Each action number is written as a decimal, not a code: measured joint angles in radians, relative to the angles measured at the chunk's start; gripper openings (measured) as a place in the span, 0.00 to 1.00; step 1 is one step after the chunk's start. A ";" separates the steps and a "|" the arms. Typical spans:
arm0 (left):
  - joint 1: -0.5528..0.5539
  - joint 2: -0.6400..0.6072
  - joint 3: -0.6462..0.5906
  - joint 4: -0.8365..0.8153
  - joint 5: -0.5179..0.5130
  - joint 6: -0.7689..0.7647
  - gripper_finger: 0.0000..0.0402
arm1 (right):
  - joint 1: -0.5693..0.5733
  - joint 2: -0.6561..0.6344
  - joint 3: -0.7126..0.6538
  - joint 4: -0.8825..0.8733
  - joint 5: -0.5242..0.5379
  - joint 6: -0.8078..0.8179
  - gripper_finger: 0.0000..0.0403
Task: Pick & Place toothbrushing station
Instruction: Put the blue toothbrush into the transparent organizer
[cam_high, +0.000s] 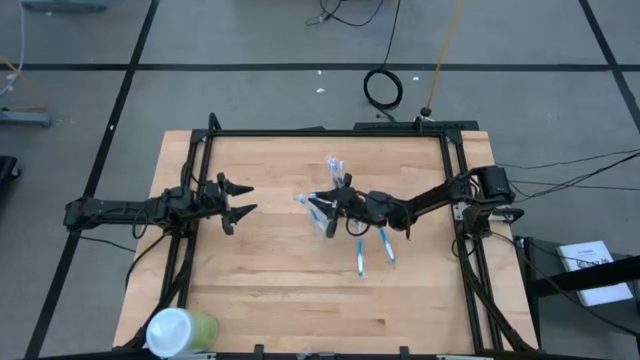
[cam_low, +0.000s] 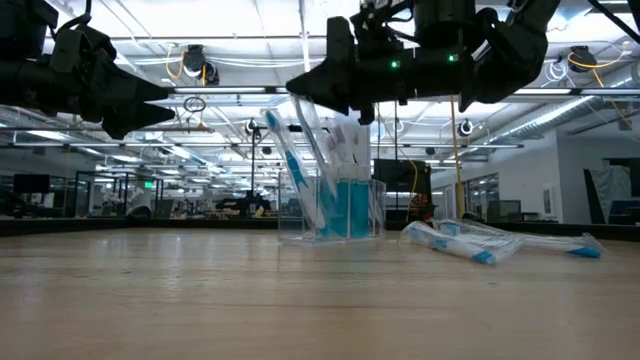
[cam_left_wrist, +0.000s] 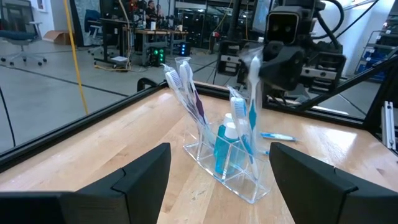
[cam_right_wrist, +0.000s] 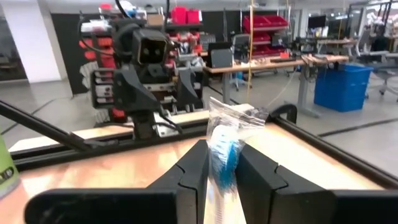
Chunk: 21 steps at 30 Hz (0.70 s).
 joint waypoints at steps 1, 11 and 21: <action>0.000 0.000 0.000 0.000 0.000 0.000 0.70 | -0.002 0.000 0.000 -0.011 0.000 0.006 0.15; 0.000 0.000 0.000 0.000 0.000 0.000 0.70 | -0.012 0.000 0.000 -0.069 0.000 0.018 0.15; 0.000 0.000 0.000 0.000 0.000 0.000 0.70 | -0.019 0.000 0.000 -0.124 0.000 0.024 0.15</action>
